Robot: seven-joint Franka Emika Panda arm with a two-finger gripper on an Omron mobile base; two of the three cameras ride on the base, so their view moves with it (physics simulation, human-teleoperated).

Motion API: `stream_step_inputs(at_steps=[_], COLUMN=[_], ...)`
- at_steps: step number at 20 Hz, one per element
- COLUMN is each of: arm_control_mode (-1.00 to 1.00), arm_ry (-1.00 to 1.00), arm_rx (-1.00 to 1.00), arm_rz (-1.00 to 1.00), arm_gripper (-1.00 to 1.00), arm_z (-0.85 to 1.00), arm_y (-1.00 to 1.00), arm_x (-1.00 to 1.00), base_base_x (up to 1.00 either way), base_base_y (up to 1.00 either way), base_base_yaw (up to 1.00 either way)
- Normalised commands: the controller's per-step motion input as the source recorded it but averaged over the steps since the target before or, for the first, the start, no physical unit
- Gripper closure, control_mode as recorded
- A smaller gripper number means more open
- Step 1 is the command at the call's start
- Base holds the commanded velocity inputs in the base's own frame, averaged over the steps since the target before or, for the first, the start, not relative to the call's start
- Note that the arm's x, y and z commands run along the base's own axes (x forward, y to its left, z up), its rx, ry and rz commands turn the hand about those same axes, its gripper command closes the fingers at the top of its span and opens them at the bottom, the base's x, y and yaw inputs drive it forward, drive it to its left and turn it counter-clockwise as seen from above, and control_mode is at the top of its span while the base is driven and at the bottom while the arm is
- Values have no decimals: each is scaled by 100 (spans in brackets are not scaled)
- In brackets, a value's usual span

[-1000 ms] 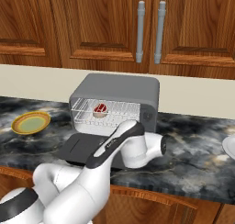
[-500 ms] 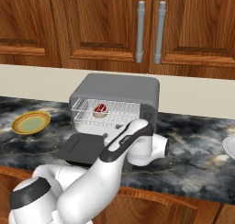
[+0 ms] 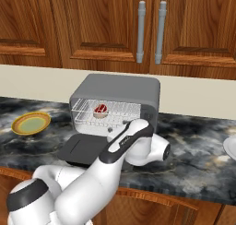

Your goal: Open the toaster oven door. Place the bread on the top rack in the toaster oven and place the steak on the bottom rack.

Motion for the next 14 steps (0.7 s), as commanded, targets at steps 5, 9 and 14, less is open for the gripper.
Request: stream_step_inputs(at_steps=[5, 9, 14], arm_control_mode=[-100, -100, -100], arm_ry=[-14, -17, -11], arm_rx=[0, 0, 0], arm_rz=[-6, 0, 0], arm_gripper=[-100, -100, -100], arm_z=[13, 7, 0], arm_y=[3, 7, -12], arm_x=[16, 27, 34], base_base_x=[0, 0, 0], base_base_y=[0, 0, 0], base_base_yaw=[0, 0, 0])
